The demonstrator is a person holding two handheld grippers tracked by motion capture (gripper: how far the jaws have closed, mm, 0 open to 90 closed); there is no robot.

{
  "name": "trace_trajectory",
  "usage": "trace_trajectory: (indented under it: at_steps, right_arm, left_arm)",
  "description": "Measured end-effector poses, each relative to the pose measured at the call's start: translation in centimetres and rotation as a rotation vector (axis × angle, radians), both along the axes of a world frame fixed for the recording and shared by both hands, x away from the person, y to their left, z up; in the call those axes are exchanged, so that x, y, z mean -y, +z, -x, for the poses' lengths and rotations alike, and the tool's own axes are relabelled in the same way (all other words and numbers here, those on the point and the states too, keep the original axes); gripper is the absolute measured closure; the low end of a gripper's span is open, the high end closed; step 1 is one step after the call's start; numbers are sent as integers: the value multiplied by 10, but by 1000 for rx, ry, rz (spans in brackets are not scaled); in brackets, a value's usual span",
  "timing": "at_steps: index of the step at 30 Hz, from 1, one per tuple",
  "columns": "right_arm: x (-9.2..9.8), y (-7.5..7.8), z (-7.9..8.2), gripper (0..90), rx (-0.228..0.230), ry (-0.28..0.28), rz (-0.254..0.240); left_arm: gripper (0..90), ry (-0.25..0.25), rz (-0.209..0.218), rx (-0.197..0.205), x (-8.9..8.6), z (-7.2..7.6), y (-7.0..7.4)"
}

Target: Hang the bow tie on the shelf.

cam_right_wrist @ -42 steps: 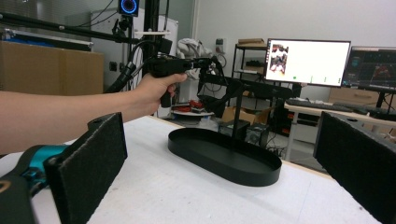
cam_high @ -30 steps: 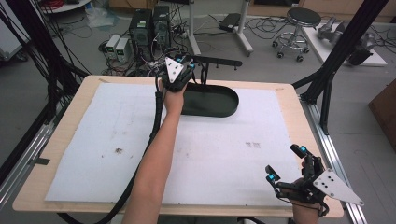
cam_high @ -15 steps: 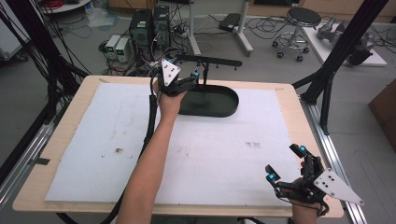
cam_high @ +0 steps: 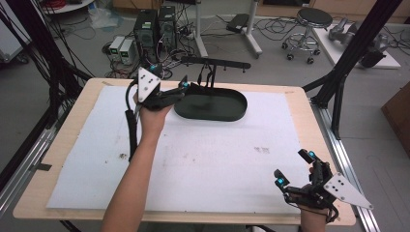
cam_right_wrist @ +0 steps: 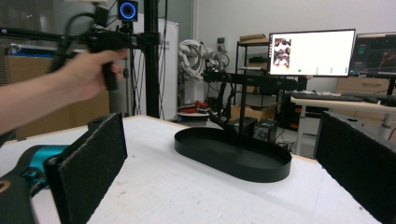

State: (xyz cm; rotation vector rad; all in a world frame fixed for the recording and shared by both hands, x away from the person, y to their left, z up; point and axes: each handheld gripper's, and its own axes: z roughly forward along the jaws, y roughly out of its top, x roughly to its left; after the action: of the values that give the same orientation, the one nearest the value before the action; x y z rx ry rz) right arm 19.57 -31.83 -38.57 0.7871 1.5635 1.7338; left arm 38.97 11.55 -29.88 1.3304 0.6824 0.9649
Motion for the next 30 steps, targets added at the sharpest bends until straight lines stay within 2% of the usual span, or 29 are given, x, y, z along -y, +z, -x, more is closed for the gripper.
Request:
trace_trajectory:
  at_steps: [3, 4, 5, 8, 10, 11, 12, 13, 21, 22, 26, 30]
  right_arm:
    - [0, -3, -1, 16, -8, -2, 0]
    - [0, -3, -1, 15, -7, -3, -2]
    - [0, -3, -1, 15, -7, -3, -2]
    - [0, -2, 0, 16, -4, -8, 5]
    - [0, -2, 0, 16, -6, -8, 4]
    - [0, -2, 0, 16, -4, -11, 3]
    - [0, -2, 0, 16, -4, -14, 1]
    - [0, -2, 0, 16, -4, -14, 1]
    - [4, -4, 0, 16, -13, -37, 13]
    - [5, -5, -1, 16, -17, -45, 12]
    - [7, -7, -2, 16, -18, -57, 7]
    - [8, -9, -4, 16, -28, -62, 6]
  left_arm:
    - [135, 19, -12, -7, -18, 20, -2]
    - [135, 33, -13, -9, -32, 33, -5]
    - [135, 33, -13, -9, -32, 33, -5]
    - [135, 49, 1, -22, -53, 54, -11]
    - [135, 62, -12, -18, -66, 69, -15]
    - [135, 71, -20, -17, -72, 77, -17]
    - [135, 83, -21, -18, -85, 93, -22]
    - [135, 83, -21, -18, -85, 93, -22]
    - [135, 177, -20, -42, -133, 144, -50]
    - [135, 186, -28, -59, -141, 151, -55]
    - [135, 198, -33, -67, -150, 161, -63]
    - [136, 202, -11, -52, -158, 173, -76]
